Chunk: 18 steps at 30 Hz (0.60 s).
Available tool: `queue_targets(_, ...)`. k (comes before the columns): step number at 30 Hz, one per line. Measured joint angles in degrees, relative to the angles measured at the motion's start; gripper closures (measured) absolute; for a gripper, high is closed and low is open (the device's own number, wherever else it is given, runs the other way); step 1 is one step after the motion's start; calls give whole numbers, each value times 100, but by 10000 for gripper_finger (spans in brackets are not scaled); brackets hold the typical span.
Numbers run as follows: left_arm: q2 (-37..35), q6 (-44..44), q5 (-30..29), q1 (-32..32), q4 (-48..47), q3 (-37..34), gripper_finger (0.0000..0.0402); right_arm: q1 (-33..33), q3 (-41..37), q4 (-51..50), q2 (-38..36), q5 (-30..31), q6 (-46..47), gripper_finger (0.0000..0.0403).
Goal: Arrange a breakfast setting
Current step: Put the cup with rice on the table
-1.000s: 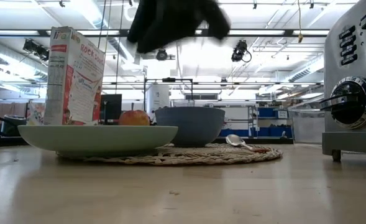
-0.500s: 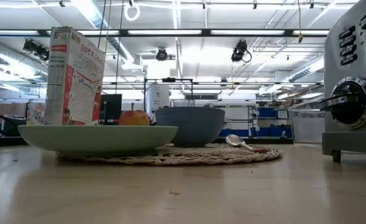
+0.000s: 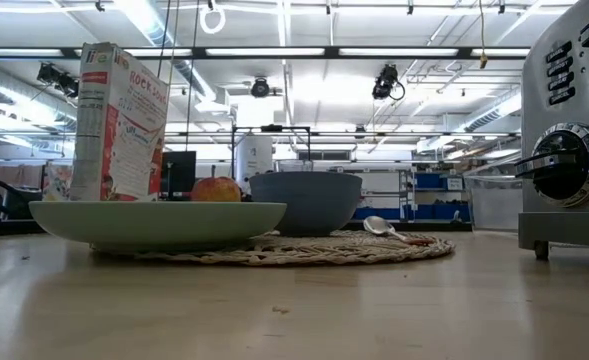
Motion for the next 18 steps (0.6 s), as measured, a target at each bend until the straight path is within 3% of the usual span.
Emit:
queue_targets(9, 839, -1951, -117, -443, -126, -2, 255, 265, -2, -677, -28, -355, -179, 227)
queue_targets(18, 1306, -3162, 24, -843, -101, -2, 258, 335, -2, -1158, -28, -345, 28, 177)
